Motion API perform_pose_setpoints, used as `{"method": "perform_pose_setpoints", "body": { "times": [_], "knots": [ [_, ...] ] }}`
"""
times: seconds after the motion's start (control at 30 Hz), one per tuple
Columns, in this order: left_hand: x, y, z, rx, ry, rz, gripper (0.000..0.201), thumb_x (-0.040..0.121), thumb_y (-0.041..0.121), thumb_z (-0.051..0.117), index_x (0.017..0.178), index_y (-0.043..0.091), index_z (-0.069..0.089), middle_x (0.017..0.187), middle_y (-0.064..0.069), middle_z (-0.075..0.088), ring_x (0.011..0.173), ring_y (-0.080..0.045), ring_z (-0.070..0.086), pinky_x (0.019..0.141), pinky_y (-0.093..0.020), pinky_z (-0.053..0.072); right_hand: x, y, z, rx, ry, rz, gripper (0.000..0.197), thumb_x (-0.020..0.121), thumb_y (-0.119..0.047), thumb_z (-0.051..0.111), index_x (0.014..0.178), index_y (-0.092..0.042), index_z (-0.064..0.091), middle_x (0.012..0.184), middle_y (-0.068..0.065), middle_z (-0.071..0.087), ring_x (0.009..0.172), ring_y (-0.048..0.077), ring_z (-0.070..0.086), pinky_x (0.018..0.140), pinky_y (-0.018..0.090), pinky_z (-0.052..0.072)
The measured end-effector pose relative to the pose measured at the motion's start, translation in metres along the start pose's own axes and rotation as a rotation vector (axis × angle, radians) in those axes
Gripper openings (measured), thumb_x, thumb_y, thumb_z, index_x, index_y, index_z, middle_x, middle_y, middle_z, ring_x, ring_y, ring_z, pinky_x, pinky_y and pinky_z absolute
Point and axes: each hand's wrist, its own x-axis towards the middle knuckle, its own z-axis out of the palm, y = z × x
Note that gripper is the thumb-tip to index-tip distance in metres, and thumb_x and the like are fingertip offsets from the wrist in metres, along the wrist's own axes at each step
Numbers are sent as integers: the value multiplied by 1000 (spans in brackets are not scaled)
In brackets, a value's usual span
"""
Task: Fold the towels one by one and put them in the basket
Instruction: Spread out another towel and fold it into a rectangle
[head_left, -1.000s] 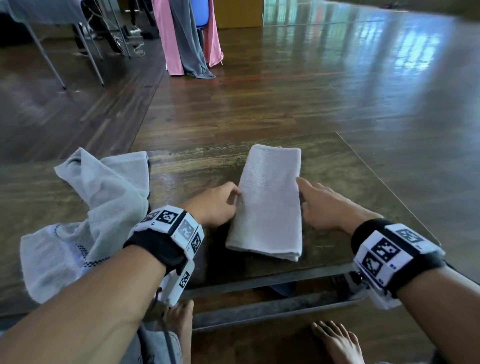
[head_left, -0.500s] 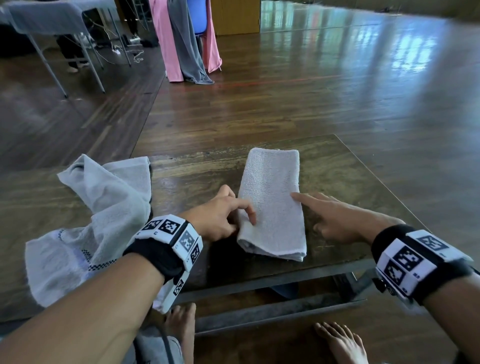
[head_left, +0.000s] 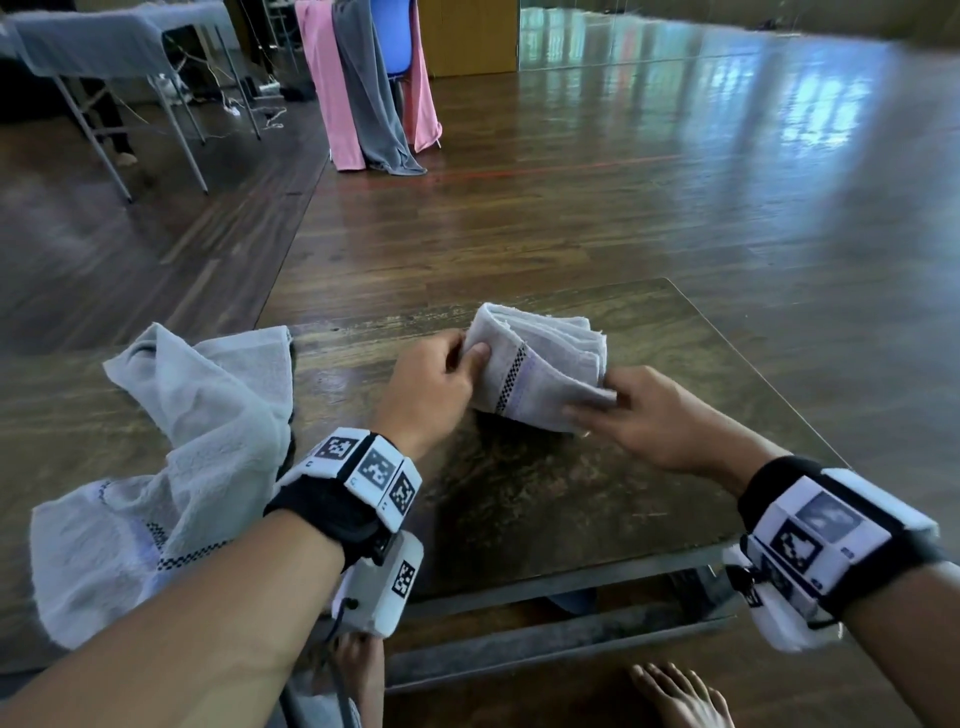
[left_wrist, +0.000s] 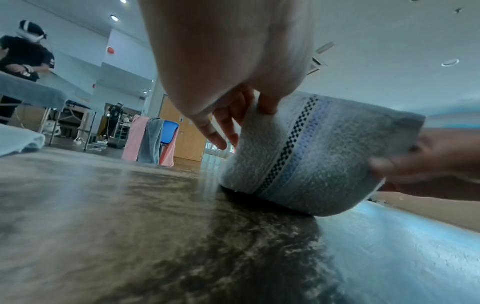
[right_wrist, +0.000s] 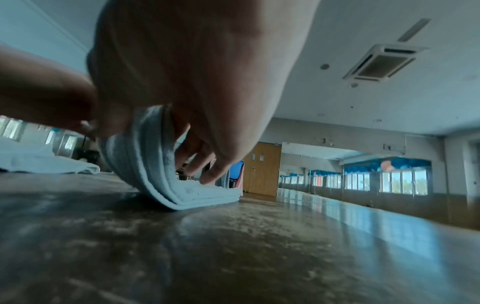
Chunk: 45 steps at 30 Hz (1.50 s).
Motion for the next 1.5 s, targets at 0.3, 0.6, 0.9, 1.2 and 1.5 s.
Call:
{"method": "perform_pose_setpoints", "body": {
  "times": [0.3,0.6,0.9,1.2,1.5],
  "knots": [
    [7,-11,20,143,-358,-524,54,74,66,65,74,12,61,72,-2,57,66,-19,58,57,-27,43,17,7,8,337,-129,405,16,94,-25,70,100,-10,70,75,0,77,67,16,77,51,29,59],
    [16,-16,39,357,-263,-373,47,96,42,51,60,11,42,58,-2,45,54,-20,45,51,-30,31,35,11,14,177,-17,495,28,98,-34,63,86,-9,69,57,-3,69,48,9,66,47,23,53],
    [18,-22,45,343,-240,-350,41,95,55,44,77,18,46,78,1,55,75,-22,55,65,-35,40,40,11,18,32,53,531,29,96,-34,57,83,-9,67,66,5,72,41,9,64,39,18,46],
    [22,-9,44,337,-263,-449,28,83,43,56,78,15,51,85,-2,61,76,-23,57,67,-33,43,33,6,23,-280,159,254,35,90,-31,62,121,-20,50,116,2,52,103,26,56,78,35,45],
    [15,11,36,545,-228,-88,31,91,51,57,84,21,62,87,4,64,82,-18,63,81,-38,52,31,5,13,-281,38,308,36,93,-46,55,66,-22,52,84,4,63,74,25,62,63,35,50]
  ]
}}
